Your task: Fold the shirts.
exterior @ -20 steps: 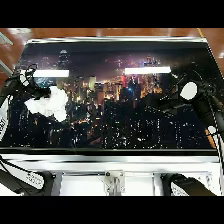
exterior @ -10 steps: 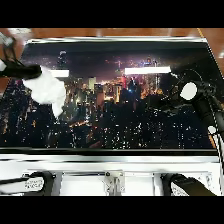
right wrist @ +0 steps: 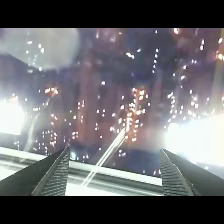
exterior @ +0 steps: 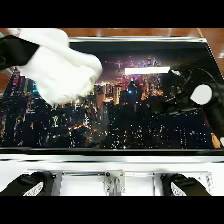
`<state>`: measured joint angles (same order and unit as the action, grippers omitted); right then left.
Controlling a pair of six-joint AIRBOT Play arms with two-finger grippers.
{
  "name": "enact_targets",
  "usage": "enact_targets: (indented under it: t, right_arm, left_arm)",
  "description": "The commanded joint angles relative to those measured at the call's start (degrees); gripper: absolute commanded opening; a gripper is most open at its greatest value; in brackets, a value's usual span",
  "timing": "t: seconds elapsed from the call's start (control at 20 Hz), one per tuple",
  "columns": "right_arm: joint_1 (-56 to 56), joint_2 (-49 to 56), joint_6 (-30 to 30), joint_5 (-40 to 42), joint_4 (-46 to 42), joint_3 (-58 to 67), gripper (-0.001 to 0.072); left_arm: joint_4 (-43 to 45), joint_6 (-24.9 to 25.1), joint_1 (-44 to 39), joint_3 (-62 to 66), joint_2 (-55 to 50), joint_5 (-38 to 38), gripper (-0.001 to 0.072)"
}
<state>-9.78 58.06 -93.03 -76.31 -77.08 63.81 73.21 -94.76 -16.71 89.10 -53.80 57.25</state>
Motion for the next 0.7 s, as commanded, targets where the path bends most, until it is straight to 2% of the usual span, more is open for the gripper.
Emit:
enact_targets:
  t: [0.0, 0.1, 0.25, 0.4, 0.55, 0.6, 0.65]
  right_arm:
    - [0.0, -4.6, 2.2, -4.5, -0.6, 0.0, 0.0672]
    - [0.0, -5.7, 2.2, -8.0, -1.0, 0.0, 0.0672]
    - [0.0, -5.8, 2.2, -9.6, 0.4, -0.3, 0.0671]
    - [0.0, -5.7, 1.6, -6.0, 4.3, -2.7, 0.0671]
    - [0.0, -5.7, 1.6, -0.7, 7.8, -8.5, 0.0671]
    - [0.0, -5.7, 1.6, 0.6, 7.5, -10.3, 0.0671]
    - [0.0, -5.7, 1.7, 1.6, 7.2, -11.6, 0.0671]
  left_arm:
    - [-0.3, -3.1, -8.6, -3.1, 0.1, 0.2, 0.0049]
    - [-0.3, -3.2, -12.6, -8.4, -1.4, 0.0, 0.0049]
    - [-0.4, -7.3, -19.4, -20.6, -4.1, -3.8, 0.0049]
    - [-0.6, -12.5, -25.2, -31.5, -6.8, -13.3, 0.0049]
    - [-4.9, -13.0, -26.4, -34.7, -10.2, -17.8, 0.0061]
    - [-4.7, -12.4, -26.3, -34.4, -10.5, -17.8, 0.0212]
    - [-4.7, -11.8, -25.2, -33.8, -10.4, -17.5, 0.0523]
